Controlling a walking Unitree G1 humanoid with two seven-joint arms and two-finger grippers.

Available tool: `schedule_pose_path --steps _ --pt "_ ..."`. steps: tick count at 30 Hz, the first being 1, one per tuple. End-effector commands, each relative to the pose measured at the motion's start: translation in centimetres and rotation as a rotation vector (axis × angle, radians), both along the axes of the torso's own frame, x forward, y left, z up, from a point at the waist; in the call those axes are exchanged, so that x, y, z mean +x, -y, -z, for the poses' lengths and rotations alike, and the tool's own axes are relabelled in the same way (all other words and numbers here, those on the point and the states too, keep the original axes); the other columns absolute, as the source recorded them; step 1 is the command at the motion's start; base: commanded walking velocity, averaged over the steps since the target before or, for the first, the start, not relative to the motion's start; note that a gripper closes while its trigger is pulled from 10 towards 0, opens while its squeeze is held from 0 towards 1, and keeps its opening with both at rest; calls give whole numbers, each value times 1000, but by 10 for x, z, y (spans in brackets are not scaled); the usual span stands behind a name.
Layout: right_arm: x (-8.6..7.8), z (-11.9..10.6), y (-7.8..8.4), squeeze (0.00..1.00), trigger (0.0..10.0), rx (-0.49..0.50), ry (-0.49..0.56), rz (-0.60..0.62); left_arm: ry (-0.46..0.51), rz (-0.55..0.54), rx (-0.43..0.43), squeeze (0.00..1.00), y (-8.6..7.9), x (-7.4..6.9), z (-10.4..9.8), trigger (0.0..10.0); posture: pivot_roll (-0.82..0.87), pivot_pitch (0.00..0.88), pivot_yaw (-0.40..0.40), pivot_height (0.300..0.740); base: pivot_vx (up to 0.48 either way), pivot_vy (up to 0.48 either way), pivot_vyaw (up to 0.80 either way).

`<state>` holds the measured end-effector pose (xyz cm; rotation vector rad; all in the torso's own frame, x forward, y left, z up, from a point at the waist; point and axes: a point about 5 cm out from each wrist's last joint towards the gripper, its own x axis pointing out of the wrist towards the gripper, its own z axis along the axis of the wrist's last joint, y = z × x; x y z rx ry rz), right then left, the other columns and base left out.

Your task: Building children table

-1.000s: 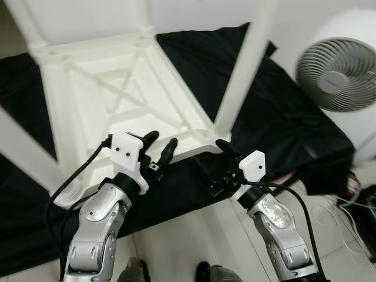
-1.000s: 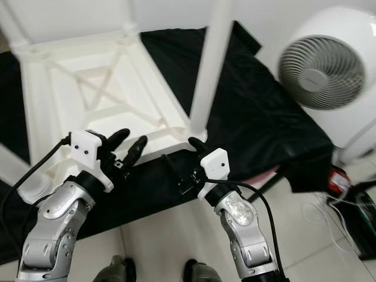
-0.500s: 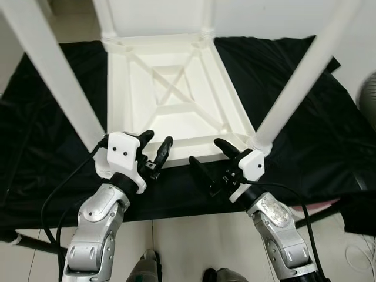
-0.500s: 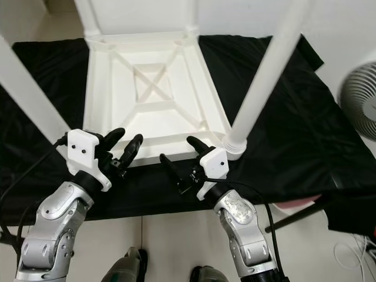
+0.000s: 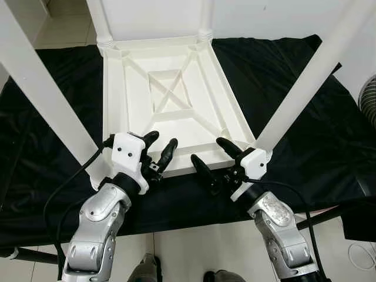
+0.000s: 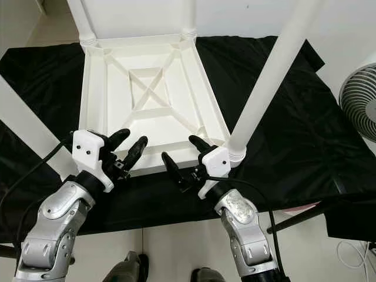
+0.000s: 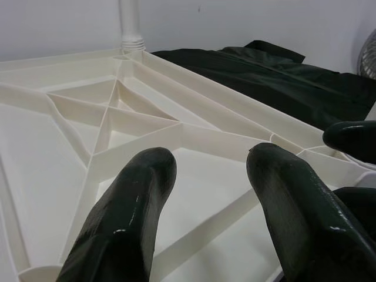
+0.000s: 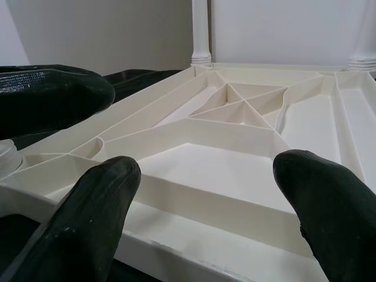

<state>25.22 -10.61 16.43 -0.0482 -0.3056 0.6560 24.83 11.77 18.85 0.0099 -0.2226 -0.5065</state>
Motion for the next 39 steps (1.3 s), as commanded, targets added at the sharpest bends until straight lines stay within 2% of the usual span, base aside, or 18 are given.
schedule_pose_path --steps 1,12,32,39 --pt "-1 3 -1 0 10000 4 -19 -6 2 8 3 0 1 -2 1 10000 0 130 3 740 0 0 0" --pt "-1 3 -1 0 10000 4 -18 -5 -5 9 -5 0 1 -2 2 10000 1 129 4 740 0 -417 0" --pt "-2 3 -1 0 10000 -11 -16 -10 -35 11 -32 0 1 0 4 10000 0 134 8 740 0 0 0" --pt "-3 3 -2 0 10000 -32 -11 -15 -39 12 -36 0 1 -1 4 10000 0 138 9 740 0 0 797"
